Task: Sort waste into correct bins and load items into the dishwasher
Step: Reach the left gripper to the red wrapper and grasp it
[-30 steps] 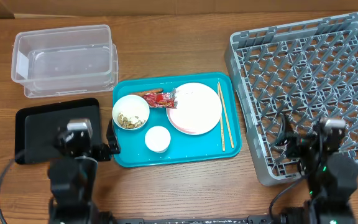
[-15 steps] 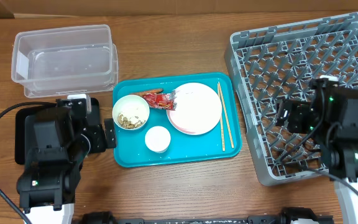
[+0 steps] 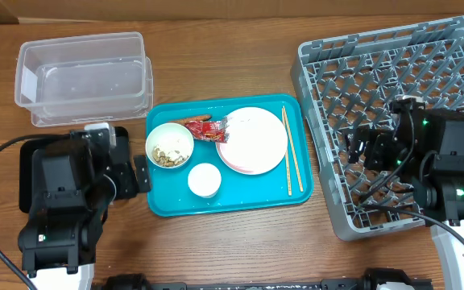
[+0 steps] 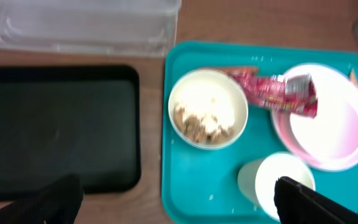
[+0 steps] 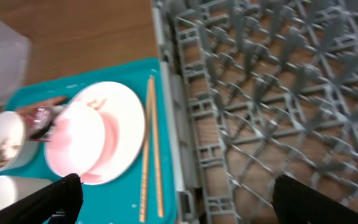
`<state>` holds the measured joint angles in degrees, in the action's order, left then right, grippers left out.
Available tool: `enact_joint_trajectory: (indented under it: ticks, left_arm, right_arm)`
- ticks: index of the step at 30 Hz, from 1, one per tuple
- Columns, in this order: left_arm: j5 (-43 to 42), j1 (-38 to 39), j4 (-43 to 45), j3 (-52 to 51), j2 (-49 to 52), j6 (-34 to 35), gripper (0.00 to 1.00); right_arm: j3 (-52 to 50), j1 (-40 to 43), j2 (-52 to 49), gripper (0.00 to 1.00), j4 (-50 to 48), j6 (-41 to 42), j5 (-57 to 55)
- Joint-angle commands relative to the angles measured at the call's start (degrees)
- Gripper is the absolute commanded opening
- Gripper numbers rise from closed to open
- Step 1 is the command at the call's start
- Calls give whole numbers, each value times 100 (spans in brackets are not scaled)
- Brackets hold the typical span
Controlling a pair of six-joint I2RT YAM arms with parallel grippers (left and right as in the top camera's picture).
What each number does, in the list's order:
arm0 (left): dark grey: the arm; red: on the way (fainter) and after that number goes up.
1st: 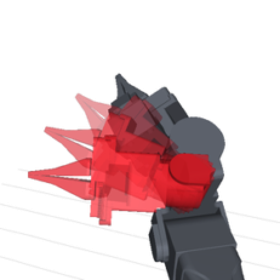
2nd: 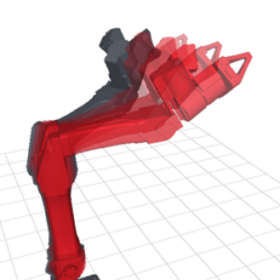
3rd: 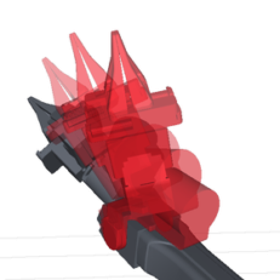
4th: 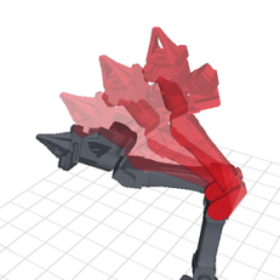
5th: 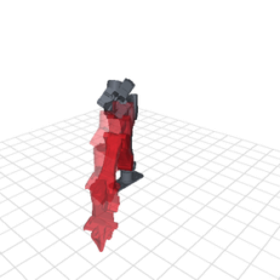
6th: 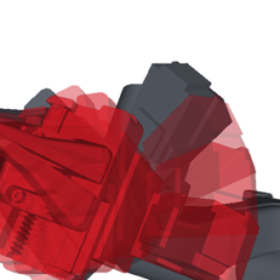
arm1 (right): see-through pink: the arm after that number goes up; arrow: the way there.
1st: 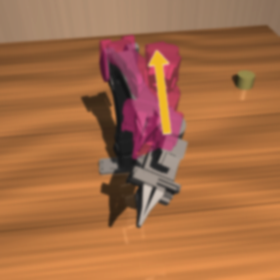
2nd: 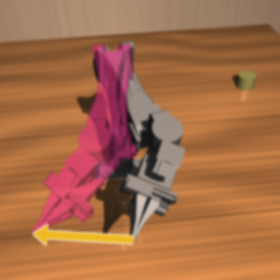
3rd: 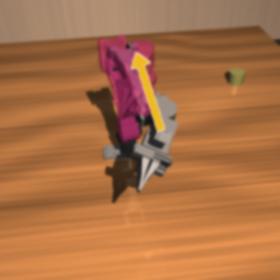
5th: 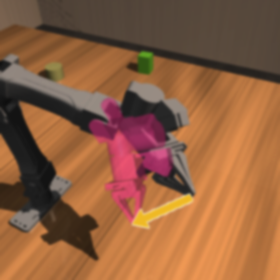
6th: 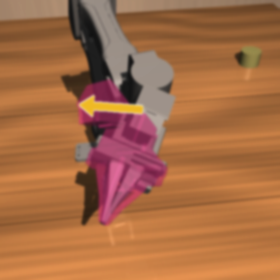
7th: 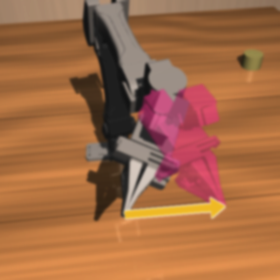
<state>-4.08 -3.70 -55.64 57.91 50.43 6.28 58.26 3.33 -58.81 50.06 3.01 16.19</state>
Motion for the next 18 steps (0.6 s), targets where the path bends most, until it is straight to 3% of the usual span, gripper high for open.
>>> enact_joint_trajectory:
  ticks: [1, 9, 18]
  left_arm:
    - [-55, 42, 240, 151, 195, 413, 100]
    - [-238, 623, 839, 293, 1338, 555, 100]
    - [448, 2074, 131, 2157, 3582, 551, 100]
  right_arm:
    - [162, -13, -138, 100, -122, 44, 529]
    - [162, -22, -455, 100, -109, 46, 361]
    - [162, -22, -476, 100, 363, 46, -450]
